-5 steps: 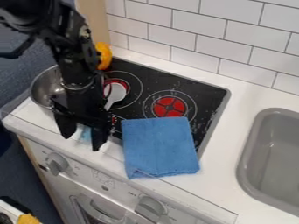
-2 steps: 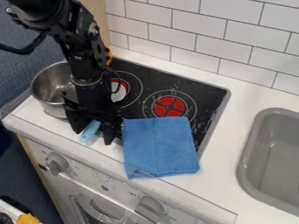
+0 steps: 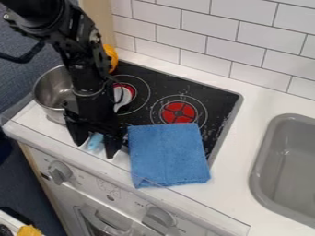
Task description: Move the plastic ladle from the left to its right side
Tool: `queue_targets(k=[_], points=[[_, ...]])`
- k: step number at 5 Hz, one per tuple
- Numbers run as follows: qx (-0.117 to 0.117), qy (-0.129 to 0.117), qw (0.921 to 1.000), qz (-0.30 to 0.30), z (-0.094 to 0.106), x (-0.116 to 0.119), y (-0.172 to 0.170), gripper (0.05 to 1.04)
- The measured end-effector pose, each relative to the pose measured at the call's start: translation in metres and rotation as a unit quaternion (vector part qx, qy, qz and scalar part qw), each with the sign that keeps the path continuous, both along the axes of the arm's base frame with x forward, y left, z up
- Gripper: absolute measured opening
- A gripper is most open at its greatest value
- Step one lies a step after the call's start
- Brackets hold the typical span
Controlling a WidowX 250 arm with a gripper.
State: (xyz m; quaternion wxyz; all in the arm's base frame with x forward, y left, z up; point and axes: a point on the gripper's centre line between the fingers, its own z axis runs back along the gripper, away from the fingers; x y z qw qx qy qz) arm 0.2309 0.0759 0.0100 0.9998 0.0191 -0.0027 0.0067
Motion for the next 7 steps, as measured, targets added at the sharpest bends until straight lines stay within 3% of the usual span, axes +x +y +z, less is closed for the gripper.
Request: queue_targets(k=[1,2,4,5,6,7], points=[[0.005,-0.043,0.9991,0.0,0.0,-0.014,0.012,0.998],[-0.015,-0.06,0.998,0.012,-0.003,-0.014,0.019,0.966],[-0.007,-0.061,0.9979,0.02,-0.007,-0.01,0.022,0.391],[-0.008,-0.061,0.9978,0.025,-0.008,-0.009,0.022,0.27],[-0.01,-0.06,0.9981,0.011,-0.006,-0.009,0.017,0.269],[-0.027,-0.102,0.9937,-0.04,0.031,-0.003,-0.003,0.269]])
